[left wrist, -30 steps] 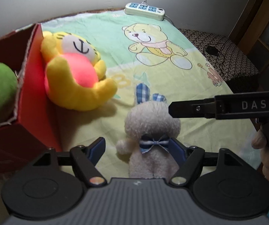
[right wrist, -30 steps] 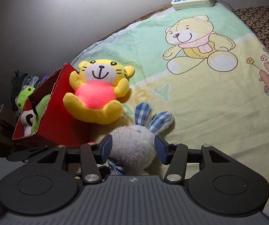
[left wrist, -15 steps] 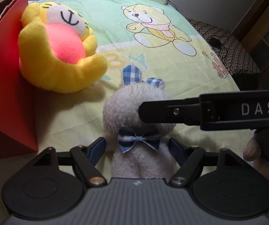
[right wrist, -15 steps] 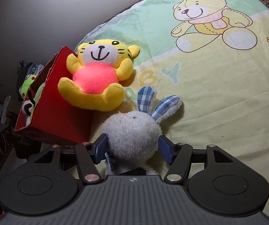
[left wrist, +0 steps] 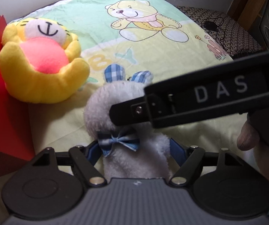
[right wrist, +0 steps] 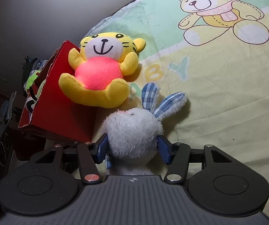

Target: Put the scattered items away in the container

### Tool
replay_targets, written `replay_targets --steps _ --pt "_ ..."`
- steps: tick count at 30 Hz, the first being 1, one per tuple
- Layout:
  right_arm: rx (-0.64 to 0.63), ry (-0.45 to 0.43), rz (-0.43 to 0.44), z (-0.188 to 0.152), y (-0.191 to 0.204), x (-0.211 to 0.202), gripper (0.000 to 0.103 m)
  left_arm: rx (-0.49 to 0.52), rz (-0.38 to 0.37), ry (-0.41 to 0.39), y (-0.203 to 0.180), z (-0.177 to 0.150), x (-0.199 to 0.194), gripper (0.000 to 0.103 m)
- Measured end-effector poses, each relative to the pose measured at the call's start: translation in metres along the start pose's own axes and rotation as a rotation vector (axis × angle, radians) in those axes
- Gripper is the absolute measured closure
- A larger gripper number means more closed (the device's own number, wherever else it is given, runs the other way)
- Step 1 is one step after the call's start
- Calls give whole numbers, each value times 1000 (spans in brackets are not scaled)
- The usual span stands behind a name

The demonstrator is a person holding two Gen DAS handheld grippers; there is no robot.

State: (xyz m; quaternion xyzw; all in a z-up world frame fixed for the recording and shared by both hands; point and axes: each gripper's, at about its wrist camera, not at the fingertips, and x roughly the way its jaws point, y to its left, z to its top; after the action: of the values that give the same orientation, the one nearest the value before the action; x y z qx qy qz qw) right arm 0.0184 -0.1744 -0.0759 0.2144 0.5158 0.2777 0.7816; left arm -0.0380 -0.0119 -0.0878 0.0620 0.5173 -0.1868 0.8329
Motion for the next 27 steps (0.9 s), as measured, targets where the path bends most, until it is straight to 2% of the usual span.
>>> replay_targets --steps 4,5,9,14,21,27 --pt "32 -13 0 -3 -5 -9 53 31 9 -5 -8 0 -2 34" --pt "35 -19 -5 -4 -6 -13 53 29 0 -5 -8 1 -3 38" --pt "37 -51 -34 -7 -9 -29 54 35 -38 -4 -17 6 -5 43" --pt "46 -106 -56 -9 -12 -52 54 75 -42 -17 -34 17 -13 44" --pt "29 -166 -36 -1 -1 -74 54 104 13 -53 -44 30 -39 44" --pt "-62 -212 15 16 29 -80 54 62 89 -104 -31 43 -69 44"
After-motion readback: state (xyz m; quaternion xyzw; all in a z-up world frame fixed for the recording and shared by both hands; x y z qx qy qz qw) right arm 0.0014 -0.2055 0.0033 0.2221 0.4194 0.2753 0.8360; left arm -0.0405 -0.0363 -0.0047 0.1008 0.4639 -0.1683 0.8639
